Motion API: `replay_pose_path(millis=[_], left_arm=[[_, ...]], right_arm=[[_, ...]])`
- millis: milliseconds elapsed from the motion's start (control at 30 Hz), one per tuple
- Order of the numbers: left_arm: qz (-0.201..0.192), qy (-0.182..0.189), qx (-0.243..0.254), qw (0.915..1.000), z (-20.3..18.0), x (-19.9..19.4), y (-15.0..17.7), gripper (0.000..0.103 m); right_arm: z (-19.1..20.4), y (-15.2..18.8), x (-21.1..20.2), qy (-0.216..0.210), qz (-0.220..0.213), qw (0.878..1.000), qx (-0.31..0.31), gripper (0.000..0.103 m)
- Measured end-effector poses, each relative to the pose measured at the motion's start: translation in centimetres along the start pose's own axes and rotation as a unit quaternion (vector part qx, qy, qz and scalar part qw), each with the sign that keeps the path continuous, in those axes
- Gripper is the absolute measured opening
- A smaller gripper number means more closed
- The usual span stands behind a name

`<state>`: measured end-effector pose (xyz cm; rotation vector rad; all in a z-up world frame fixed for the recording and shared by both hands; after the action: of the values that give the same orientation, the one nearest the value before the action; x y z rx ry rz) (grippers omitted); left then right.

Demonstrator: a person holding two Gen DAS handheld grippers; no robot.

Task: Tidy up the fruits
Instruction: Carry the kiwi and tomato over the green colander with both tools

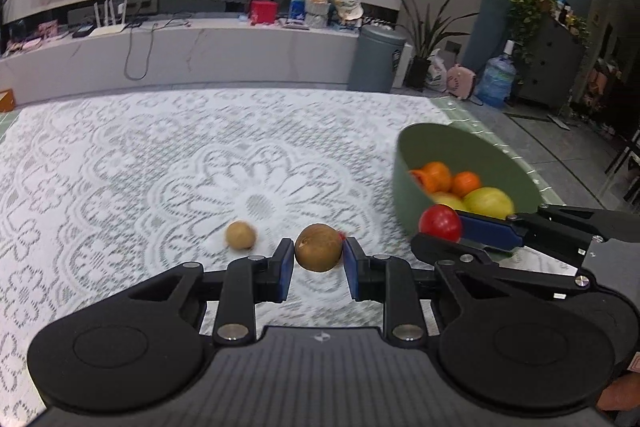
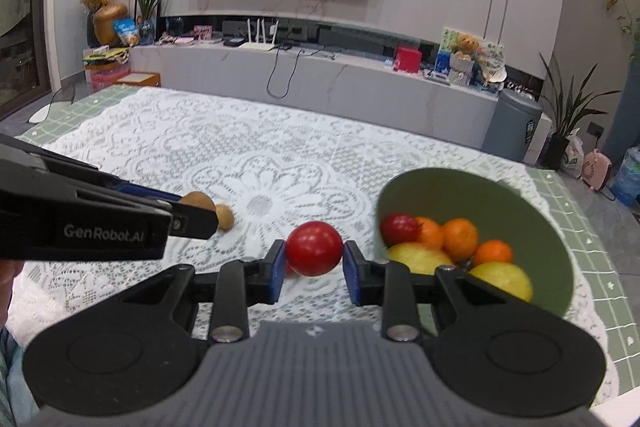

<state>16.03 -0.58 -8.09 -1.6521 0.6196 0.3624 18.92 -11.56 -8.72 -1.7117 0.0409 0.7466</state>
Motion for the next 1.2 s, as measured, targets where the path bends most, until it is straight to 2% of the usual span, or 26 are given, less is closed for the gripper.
replay_pose_path(millis=[333,633,1000,1200], left_arm=[[-0.019,0.029,0.043,0.9985,-4.5,0.5,-2.6,0.030],[-0.025,0.061,0.080,0.9946,-8.8,2.7,-4.8,0.030],[-0.002,0.081,0.102,0.9915,-11.4,6.7,-5.8,0.030],[0.018,0.072,0.103,0.9919,-11.3,8.7,-5.7,0.030]], right_arm=[[-4.9,-1.4,-1.5,0.041,-0.017,0.999,0.009,0.027],[-8.3,-2.1,-1.7,0.069,-0.017,0.997,-0.007,0.027],[-12.6,-2.6,1.0,0.085,0.014,0.996,-0.019,0.027],[-14.8,-2.0,3.0,0.097,0.038,0.994,-0.023,0.027]])
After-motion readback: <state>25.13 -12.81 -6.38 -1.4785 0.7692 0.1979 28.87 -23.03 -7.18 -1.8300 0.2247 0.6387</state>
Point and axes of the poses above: each gripper's, at about its wrist camera, not at the fingertips, and x roughly the way its jaws point, z to its left, y to its underside, the point moved 10 cm from there along x, roughly the way its jaws point, and after that the axes turned 5 degrees about -z, right-handed, at the moved point
